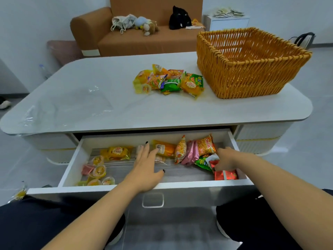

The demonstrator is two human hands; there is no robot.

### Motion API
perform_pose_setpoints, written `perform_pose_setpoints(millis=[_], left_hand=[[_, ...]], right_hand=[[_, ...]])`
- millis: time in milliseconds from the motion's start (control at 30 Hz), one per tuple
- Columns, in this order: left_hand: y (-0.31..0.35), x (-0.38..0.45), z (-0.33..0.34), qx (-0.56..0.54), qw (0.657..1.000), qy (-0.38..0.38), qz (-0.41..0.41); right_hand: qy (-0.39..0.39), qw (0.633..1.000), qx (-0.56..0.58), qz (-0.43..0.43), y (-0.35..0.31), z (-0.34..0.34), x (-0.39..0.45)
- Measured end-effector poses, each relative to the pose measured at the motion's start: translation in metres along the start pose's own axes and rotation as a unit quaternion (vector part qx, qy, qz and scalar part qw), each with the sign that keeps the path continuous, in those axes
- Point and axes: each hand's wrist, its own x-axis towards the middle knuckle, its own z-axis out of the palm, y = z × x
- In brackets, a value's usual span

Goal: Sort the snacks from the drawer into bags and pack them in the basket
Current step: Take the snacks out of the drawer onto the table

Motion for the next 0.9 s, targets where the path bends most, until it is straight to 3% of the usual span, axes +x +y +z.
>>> perform_pose_setpoints(millis=[333, 467, 700, 900], left_hand=[[-0.001, -0.003, -0.001, -0.016, 0.999, 0.033, -0.014], [0.001, -0.002, -0.001, -0.018, 0.999, 0.028, -0.020], [0.003, 0.000, -0.001, -0.016, 0.999, 0.017, -0.022], [0.005, -0.003, -0.002, -0.016, 0.999, 0.029, -0.019]], right_hand=[[-0.011, 0.986, 0.149, 0.071, -0.005, 0.030, 0.048], [0.025, 0.989, 0.099, 0.110, -0.009, 0.041, 0.062], [0.101, 0.992, 0.030, 0.070, -0.007, 0.037, 0.062], [0.145, 0.984, 0.080, 0.068, -0.006, 0.033, 0.059]])
